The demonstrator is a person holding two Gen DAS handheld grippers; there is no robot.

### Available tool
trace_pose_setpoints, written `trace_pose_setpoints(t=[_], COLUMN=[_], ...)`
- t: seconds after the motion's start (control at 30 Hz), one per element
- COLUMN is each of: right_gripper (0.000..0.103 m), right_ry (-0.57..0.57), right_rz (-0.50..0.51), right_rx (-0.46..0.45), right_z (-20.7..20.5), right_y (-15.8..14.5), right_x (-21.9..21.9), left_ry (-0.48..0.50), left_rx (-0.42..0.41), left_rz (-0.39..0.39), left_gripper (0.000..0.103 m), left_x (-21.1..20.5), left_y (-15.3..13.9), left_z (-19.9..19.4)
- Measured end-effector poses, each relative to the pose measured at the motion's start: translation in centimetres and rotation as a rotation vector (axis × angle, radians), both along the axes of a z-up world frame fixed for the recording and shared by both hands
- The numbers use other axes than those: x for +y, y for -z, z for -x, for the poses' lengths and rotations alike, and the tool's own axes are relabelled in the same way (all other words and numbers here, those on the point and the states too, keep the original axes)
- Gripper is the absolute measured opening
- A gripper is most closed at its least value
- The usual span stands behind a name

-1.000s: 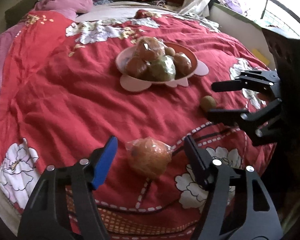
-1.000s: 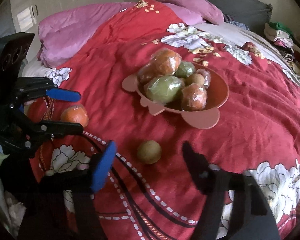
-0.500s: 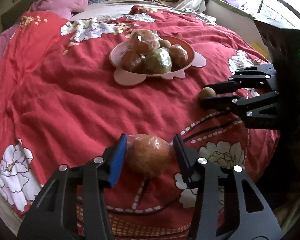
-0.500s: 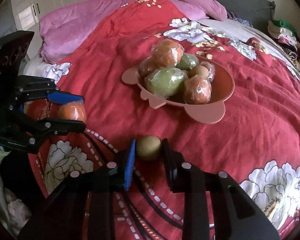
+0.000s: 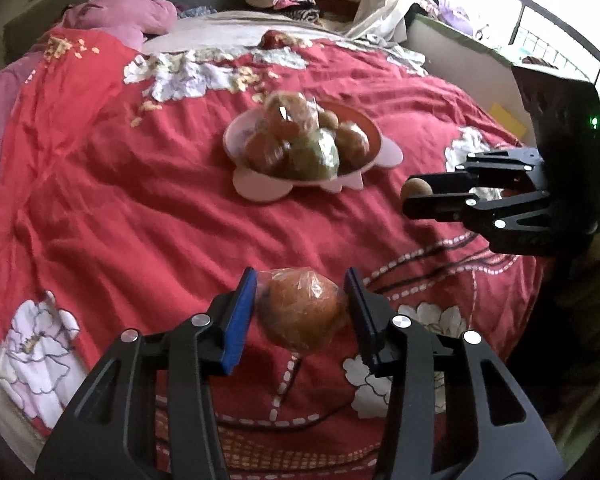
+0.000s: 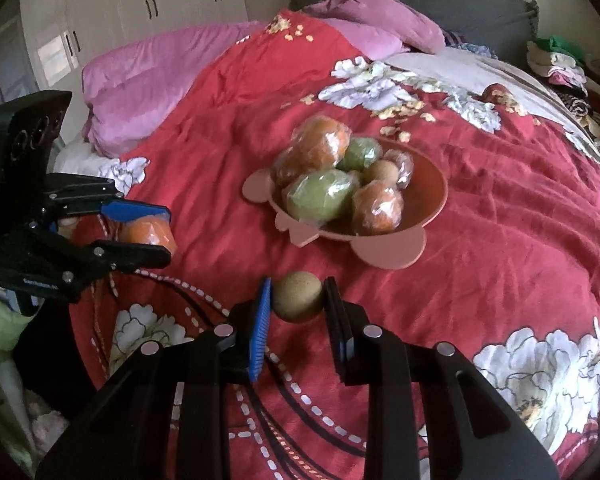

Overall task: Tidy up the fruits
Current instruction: 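Carry the wrapped orange and brown fruit over the pink plate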

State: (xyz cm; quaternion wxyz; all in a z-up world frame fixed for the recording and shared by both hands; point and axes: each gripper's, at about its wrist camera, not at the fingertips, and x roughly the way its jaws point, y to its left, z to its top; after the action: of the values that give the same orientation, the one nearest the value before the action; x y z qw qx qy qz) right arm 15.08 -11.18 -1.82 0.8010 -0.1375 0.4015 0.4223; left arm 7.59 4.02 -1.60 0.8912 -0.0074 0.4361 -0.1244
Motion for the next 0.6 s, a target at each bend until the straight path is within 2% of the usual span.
trace_pose_setpoints(t=[0.33,0.6], right_gripper=[0.025,0.025], right_ry=[0.043,0.078], right_rz=[-0.038,-0.058], right_rx=[-0.027,-0.039], right_z=[-0.9,-2.2], right_y=[-1.6,-2.5], right_x=[-1.1,-1.7], left_ry=[-0.043,-0.058], left_rx=[-0.04,-0.045], left_rz=[0.008,-0.001], left_gripper=[0.037,0.036], left_x=[1.3,2.1], left_y=[-2.3,-3.1], left_z=[-1.8,-4.9])
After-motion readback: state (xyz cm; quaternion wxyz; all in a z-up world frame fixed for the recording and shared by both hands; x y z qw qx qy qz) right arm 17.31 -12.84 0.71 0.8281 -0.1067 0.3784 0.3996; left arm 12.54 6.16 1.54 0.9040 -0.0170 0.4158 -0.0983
